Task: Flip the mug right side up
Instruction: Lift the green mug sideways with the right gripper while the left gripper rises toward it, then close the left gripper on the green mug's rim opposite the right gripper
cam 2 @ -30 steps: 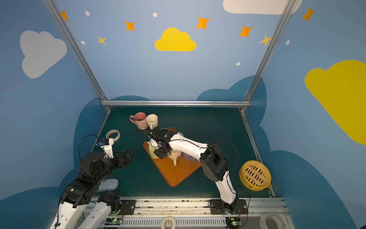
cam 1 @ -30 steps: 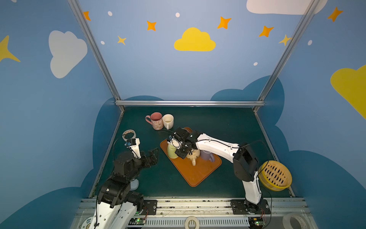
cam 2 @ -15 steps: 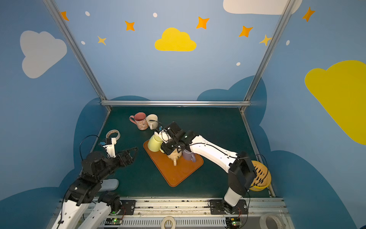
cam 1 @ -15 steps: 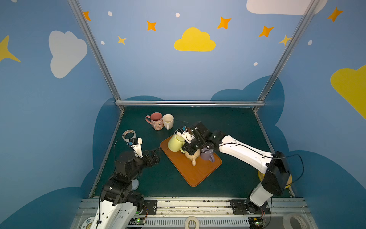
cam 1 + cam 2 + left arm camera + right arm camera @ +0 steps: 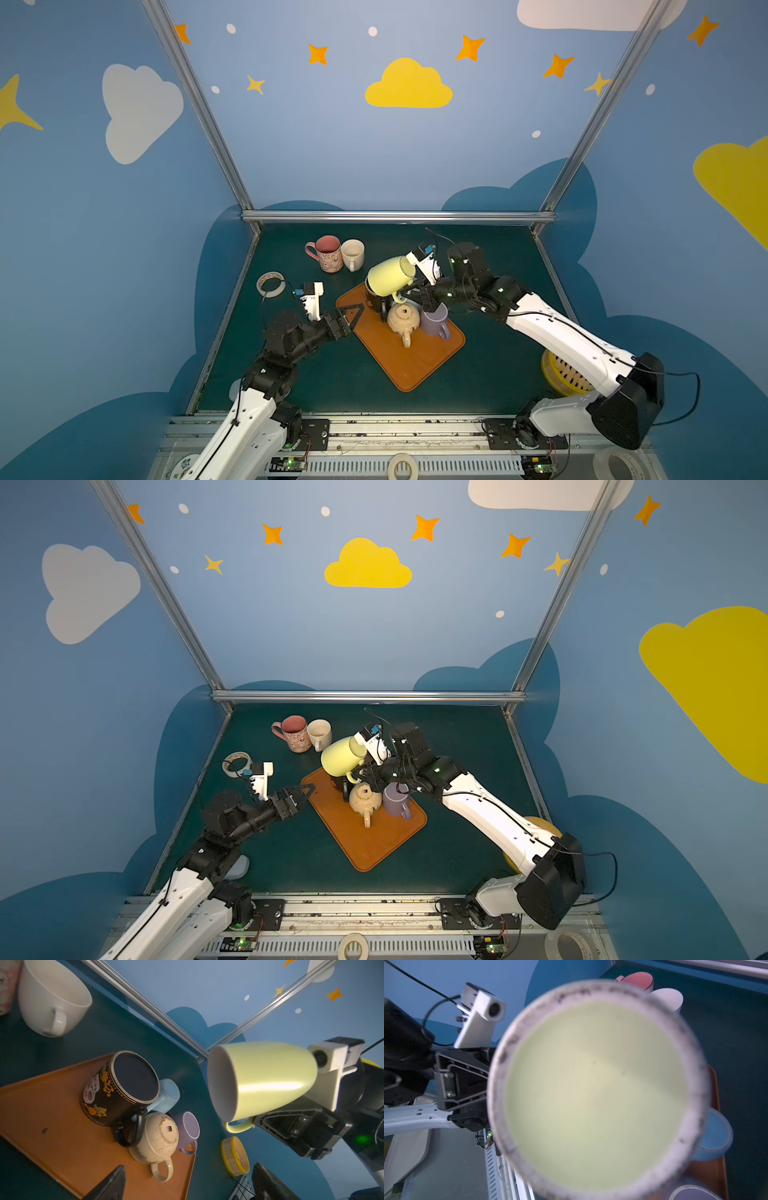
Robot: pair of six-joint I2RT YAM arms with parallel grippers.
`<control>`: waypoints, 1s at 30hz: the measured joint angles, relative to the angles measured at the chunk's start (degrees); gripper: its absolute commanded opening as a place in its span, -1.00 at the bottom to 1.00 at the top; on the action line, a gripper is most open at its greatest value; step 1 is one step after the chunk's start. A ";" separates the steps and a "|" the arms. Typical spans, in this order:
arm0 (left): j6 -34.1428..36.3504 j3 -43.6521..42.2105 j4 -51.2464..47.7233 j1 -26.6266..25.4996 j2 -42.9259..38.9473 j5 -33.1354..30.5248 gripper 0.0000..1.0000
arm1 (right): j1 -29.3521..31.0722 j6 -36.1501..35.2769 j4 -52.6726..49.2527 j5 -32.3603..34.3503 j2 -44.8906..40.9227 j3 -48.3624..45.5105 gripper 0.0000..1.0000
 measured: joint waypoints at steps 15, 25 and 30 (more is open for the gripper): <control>2.16 6.47 24.09 -11.54 16.06 5.38 0.45 | -4.90 8.94 9.40 -12.26 -3.41 -0.81 -1.00; 1.22 6.99 36.85 -11.87 24.57 5.14 0.34 | -6.69 13.49 15.08 -18.75 -4.20 -2.03 -1.00; 1.07 7.96 40.70 -11.87 25.90 4.90 0.23 | -7.06 15.50 17.75 -21.35 -4.76 -3.45 -1.00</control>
